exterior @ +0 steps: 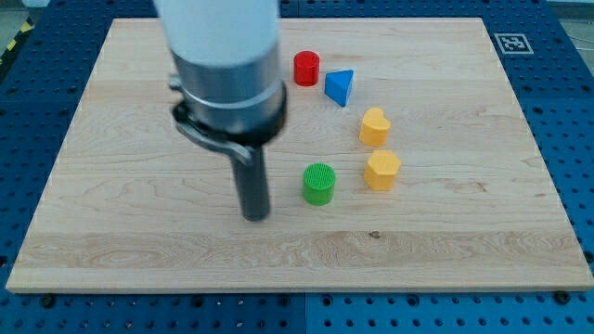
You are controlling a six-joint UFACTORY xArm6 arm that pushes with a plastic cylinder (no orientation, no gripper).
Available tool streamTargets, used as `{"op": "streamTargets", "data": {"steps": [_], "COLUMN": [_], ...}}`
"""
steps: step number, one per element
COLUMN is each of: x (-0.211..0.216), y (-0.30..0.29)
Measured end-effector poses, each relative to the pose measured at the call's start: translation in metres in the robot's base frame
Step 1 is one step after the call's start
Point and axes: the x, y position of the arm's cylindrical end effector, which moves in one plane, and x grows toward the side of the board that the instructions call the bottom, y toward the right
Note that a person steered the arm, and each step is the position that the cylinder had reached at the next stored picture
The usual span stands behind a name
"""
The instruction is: Move the green circle towards the bottom right side of the red star
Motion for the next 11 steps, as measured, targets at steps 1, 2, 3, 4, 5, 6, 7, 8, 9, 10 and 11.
{"op": "streamTargets", "data": {"steps": [1,2,3,4,5,6,7,8,9,10,11], "x": [0.026,0.015,-0.02,-0.039,-0.045,-0.045,-0.058,-0.068,-0.069,-0.07,-0.071], "y": [0.049,0.065,0.065,0.065,0.065,0.083,0.084,0.063,0.032,0.004,0.02]}}
